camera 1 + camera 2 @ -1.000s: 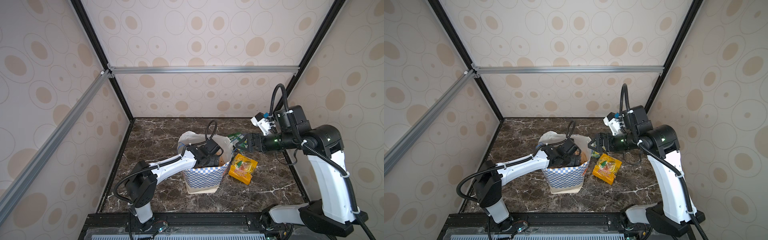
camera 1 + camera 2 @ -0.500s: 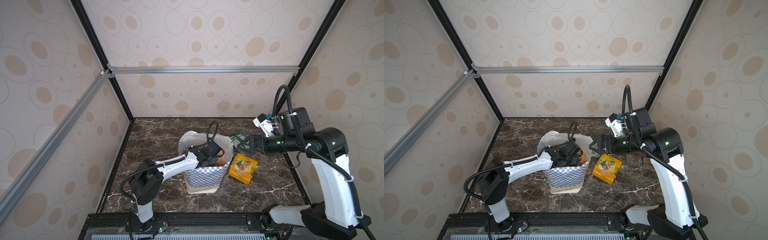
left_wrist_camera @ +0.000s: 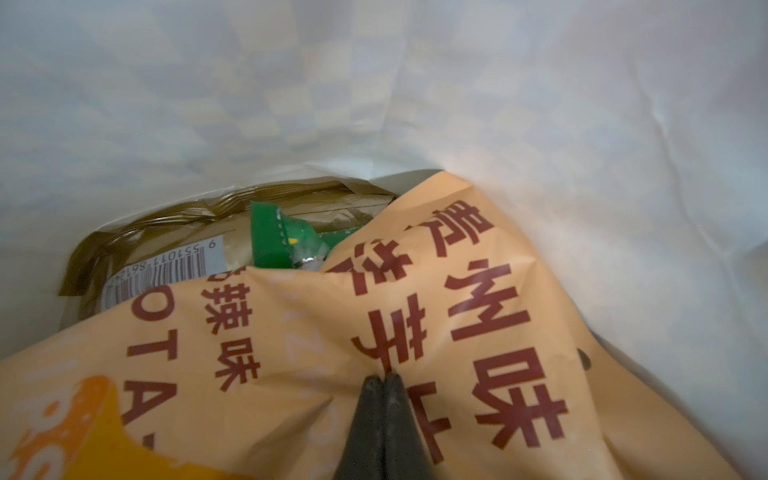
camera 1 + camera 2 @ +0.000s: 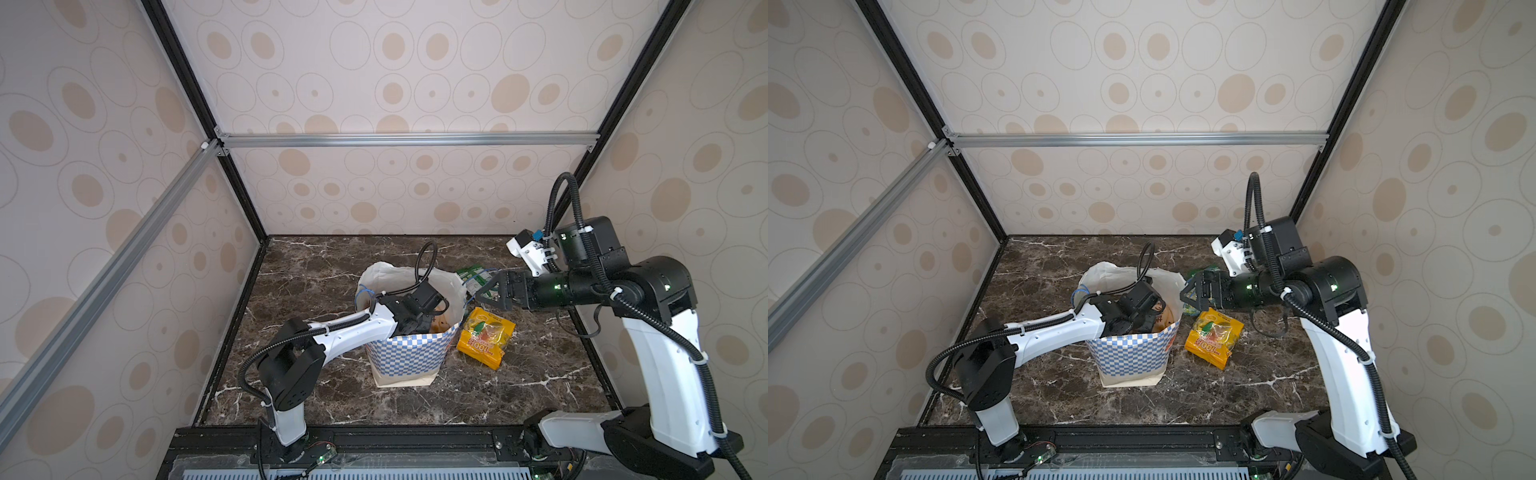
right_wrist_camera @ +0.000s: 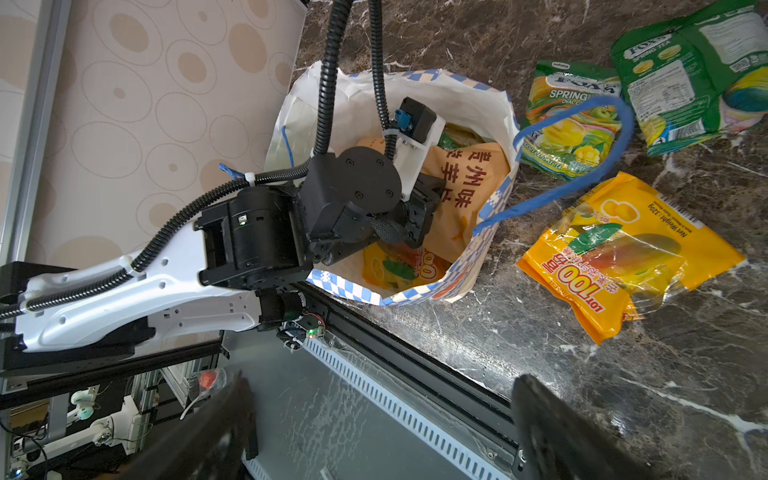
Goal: Take the snacks out of the paper bag
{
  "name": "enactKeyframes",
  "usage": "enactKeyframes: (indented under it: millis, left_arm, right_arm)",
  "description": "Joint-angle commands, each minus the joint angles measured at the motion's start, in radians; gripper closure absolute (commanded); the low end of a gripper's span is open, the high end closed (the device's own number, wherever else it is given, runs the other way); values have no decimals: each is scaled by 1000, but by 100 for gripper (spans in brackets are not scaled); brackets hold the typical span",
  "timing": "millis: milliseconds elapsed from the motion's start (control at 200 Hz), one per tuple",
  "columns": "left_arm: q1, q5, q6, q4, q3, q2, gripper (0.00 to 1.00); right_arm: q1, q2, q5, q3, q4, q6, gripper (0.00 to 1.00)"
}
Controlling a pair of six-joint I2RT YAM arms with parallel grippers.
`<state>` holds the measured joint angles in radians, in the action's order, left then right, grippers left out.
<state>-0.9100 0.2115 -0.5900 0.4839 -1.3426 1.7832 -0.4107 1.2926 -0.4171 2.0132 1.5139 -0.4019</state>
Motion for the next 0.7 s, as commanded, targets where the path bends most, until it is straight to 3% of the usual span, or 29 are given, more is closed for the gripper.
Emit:
enactKeyframes:
  millis: [0,695]
  left_arm:
    - [3,6,-10,115,-21,-22,100]
    - [45,55,-4,301,-324,-119,100]
  right_arm:
    - [-6,-8,9,-9,37,8,0]
    - [-5,-11,-6,-42,6,8,0]
